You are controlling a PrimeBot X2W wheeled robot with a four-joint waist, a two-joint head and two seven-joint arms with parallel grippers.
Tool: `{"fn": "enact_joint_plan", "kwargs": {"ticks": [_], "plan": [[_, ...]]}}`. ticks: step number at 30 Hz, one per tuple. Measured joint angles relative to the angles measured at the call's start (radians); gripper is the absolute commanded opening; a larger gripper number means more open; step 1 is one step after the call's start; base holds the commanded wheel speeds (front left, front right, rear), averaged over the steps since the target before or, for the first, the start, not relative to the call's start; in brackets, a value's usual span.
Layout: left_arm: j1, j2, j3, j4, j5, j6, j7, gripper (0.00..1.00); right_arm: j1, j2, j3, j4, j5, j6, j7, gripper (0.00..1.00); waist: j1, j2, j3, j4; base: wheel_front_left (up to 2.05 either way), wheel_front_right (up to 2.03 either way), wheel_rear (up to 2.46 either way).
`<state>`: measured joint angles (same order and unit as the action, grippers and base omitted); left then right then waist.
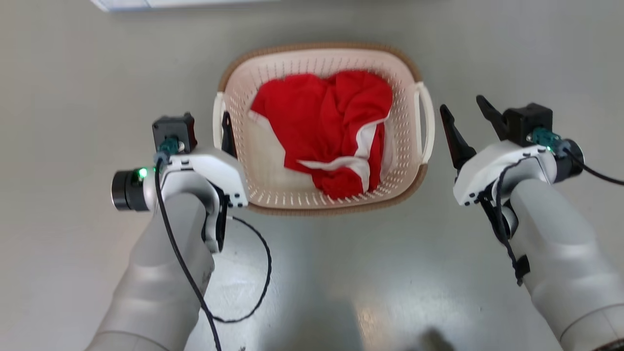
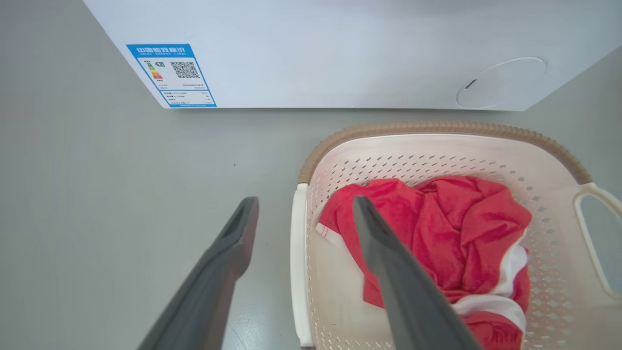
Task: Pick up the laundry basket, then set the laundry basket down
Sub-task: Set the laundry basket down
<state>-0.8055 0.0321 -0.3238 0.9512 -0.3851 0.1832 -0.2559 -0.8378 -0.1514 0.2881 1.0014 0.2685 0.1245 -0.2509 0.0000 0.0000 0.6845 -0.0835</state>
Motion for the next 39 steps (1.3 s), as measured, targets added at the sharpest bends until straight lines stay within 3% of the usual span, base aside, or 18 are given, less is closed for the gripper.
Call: {"fn": "enact_joint_plan", "kwargs": {"ticks": [9,16,27,39], "plan": [[0.151,0.0,0.041,-0.083,0.006,-0.03,0.0,1.0,0.148,0.004,-0.102,-0.107,-0.095,0.0,0.0,1.0,0.0,0.0,-0.175,0.008,0.0,0.0,0.0],[0.313,0.001,0.134,-0.159,0.043,-0.07,0.0,1.0,0.272,0.01,-0.153,-0.177,-0.142,0.0,0.0,1.0,0.0,0.0,-0.32,0.01,0.0,0.0,0.0],[0.493,0.002,0.225,-0.284,0.079,-0.113,0.0,1.0,0.425,0.011,-0.198,-0.276,-0.192,0.0,0.0,1.0,0.0,0.0,-0.5,0.007,0.0,0.0,0.0],[0.693,0.005,0.258,-0.407,0.086,-0.135,0.0,1.0,0.594,0.013,-0.226,-0.394,-0.229,0.0,0.0,1.0,0.0,0.0,-0.66,0.009,0.0,0.0,0.0]]}}
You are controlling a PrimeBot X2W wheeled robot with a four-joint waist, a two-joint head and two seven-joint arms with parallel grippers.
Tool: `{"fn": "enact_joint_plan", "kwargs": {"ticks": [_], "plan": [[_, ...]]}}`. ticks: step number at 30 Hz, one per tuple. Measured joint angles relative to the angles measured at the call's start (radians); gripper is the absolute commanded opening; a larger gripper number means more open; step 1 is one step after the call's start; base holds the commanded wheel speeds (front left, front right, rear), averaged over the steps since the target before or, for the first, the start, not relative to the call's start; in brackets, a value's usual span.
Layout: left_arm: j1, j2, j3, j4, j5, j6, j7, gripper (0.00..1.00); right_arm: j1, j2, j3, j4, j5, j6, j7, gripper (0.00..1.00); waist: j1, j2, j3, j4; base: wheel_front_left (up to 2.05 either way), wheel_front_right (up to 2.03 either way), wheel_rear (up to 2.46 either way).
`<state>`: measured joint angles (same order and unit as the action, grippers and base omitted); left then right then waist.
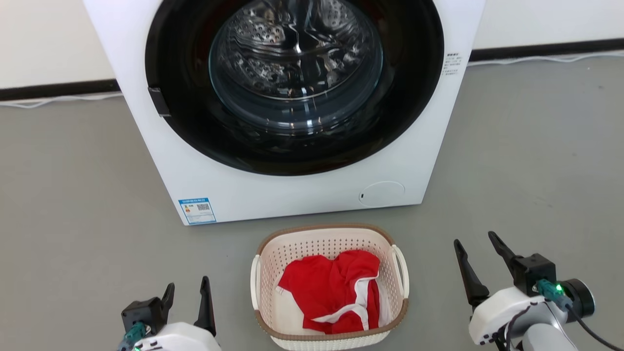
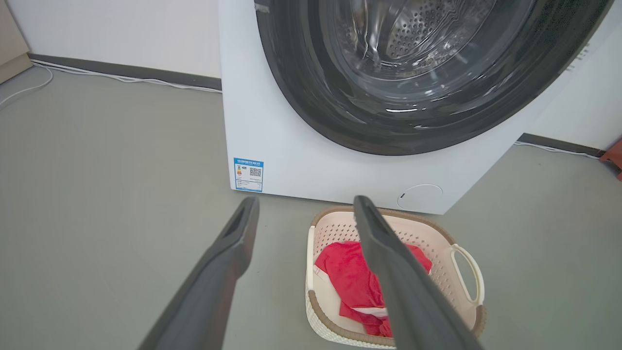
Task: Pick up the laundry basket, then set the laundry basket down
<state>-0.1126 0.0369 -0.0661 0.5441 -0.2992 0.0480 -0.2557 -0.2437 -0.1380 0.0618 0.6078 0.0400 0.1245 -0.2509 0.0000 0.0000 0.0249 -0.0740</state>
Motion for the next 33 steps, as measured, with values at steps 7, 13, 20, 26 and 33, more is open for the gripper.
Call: {"fn": "enact_joint_plan", "kwargs": {"ticks": [7,13,20,26,33], "plan": [[0.051,0.001,0.008,-0.058,-0.01,0.004,0.0,1.0,0.045,0.01,-0.035,-0.048,-0.015,0.0,0.0,1.0,0.0,0.0,-0.037,0.01,0.0,0.0,0.0],[0.071,0.002,0.008,-0.078,-0.022,0.006,0.0,1.0,0.079,0.021,-0.048,-0.073,-0.024,0.0,0.0,1.0,0.0,0.0,-0.055,0.018,0.0,0.0,0.0],[0.123,-0.007,0.008,-0.034,-0.033,0.004,0.01,0.0,0.129,0.04,-0.052,-0.023,-0.013,-0.001,0.008,0.0,0.0,0.0,-0.058,0.02,0.0,0.0,0.0],[0.124,-0.007,0.014,-0.041,-0.096,0.0,0.028,0.0,0.132,0.042,-0.059,-0.03,0.059,-0.001,0.027,0.0,0.0003,0.0,-0.059,0.023,0.0,0.0,0.0],[0.123,-0.007,0.019,-0.056,-0.168,-0.01,0.045,0.0,0.132,0.047,-0.062,-0.051,0.151,-0.001,0.046,0.0,0.0003,0.0,-0.054,0.026,0.0,0.0,0.0]]}}
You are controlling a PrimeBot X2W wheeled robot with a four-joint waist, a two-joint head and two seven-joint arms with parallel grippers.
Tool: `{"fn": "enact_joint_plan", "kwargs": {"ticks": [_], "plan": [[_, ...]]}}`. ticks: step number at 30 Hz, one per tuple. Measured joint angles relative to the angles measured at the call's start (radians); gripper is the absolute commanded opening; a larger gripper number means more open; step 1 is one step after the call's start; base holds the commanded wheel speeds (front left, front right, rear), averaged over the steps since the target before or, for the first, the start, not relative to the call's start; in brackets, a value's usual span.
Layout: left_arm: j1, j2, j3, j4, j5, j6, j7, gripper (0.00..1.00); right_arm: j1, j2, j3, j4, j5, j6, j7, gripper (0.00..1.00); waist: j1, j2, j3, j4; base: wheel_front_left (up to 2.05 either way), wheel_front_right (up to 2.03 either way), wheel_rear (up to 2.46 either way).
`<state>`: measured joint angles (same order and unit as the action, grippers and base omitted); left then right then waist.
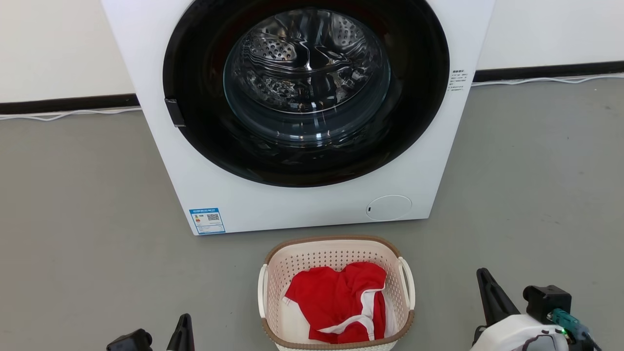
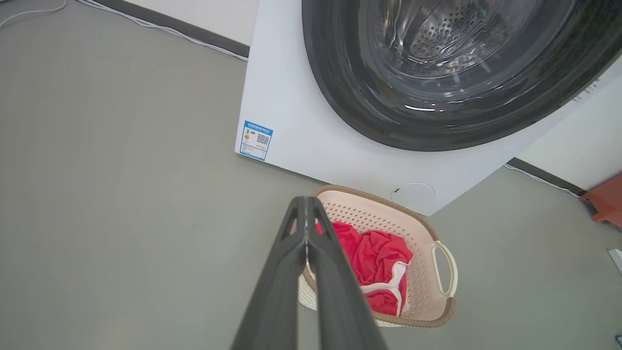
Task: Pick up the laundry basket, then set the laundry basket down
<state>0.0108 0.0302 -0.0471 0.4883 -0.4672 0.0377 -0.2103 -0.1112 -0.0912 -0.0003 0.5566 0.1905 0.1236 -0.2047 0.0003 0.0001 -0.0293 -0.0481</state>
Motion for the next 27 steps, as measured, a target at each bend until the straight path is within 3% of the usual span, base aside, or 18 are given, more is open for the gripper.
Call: {"fn": "enact_joint_plan", "kwargs": {"ticks": [27], "plan": [[-0.003,0.001,0.03,-0.051,-0.278,-0.039,0.078,0.0,0.003,0.009,-0.031,-0.068,0.342,0.0,0.073,0.0,-0.0001,0.0,0.008,0.012,0.0,0.0,0.0]]}}
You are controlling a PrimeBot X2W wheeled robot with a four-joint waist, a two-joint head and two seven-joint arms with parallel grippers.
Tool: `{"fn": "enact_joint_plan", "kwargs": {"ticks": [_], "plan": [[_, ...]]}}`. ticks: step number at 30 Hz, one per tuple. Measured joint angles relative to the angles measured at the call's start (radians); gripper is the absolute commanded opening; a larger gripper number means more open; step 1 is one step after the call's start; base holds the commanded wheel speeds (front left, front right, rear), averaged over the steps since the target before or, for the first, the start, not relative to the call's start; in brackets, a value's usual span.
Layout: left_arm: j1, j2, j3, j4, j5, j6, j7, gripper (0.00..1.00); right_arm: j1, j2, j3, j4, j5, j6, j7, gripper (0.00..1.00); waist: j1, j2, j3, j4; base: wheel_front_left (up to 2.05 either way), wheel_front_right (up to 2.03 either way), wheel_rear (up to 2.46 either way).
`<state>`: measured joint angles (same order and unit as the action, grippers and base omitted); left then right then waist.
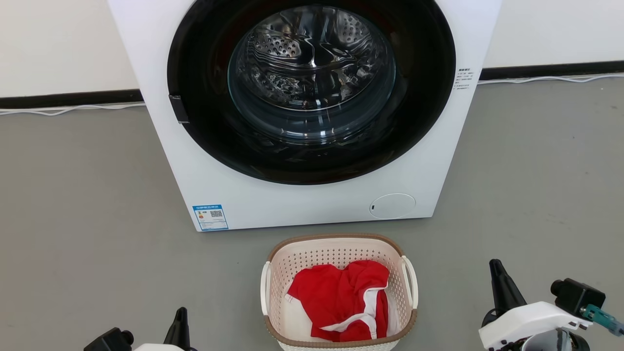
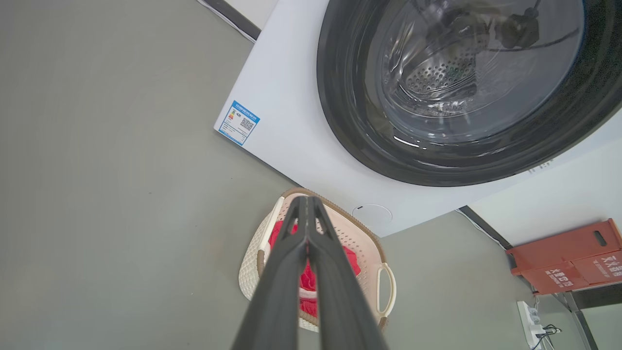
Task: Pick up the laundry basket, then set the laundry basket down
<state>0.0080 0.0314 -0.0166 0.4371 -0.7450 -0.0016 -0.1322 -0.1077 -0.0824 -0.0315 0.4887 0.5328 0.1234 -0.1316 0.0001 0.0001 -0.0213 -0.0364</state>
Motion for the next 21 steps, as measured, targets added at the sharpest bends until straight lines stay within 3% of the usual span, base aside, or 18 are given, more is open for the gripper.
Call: {"fn": "enact_joint_plan", "kwargs": {"ticks": [21], "plan": [[-0.018,0.001,0.023,-0.037,-0.201,-0.026,0.056,0.0,0.001,0.008,-0.026,-0.052,0.252,0.0,0.059,0.0,0.0,0.0,0.006,0.009,0.0,0.0,0.0]]}}
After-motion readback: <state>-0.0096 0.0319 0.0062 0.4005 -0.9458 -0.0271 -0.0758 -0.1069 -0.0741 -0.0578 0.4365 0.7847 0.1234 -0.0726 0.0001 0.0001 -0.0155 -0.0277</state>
